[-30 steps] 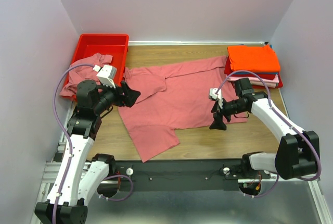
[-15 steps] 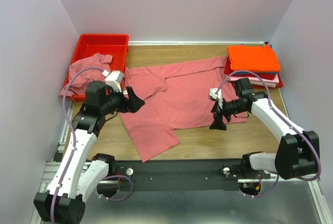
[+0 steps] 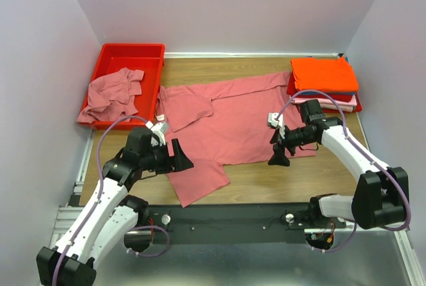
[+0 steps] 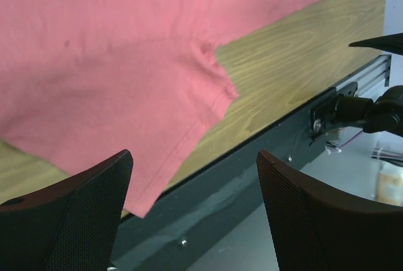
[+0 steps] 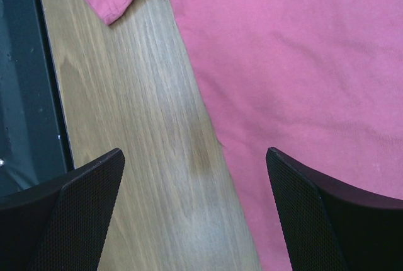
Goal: Fold and stack the t-shirts
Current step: Fold the tshirt
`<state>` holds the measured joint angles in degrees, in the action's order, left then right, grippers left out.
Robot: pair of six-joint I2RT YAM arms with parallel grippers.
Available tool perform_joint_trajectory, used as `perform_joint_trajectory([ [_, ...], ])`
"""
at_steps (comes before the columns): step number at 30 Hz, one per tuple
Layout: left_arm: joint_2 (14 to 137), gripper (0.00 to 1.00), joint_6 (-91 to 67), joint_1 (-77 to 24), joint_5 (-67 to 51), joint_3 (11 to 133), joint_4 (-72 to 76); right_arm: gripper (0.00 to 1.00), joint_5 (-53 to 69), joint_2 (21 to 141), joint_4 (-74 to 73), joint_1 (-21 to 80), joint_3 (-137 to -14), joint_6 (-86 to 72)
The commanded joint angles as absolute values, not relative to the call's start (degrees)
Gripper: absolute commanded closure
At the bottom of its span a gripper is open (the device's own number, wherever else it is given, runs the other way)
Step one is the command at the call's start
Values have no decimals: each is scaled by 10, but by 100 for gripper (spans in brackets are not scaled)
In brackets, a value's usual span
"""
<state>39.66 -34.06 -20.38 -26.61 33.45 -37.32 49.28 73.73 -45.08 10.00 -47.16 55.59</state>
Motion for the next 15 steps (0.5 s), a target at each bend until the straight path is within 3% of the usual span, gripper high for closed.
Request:
perform_joint_trajectory([
  [1,390,13,-412,-213,-264,298,-382,0,493,731,-446,94,-464,566],
  [15,472,14,-293,-252,-264,429,-351,0,491,726,-446,95,-461,570],
])
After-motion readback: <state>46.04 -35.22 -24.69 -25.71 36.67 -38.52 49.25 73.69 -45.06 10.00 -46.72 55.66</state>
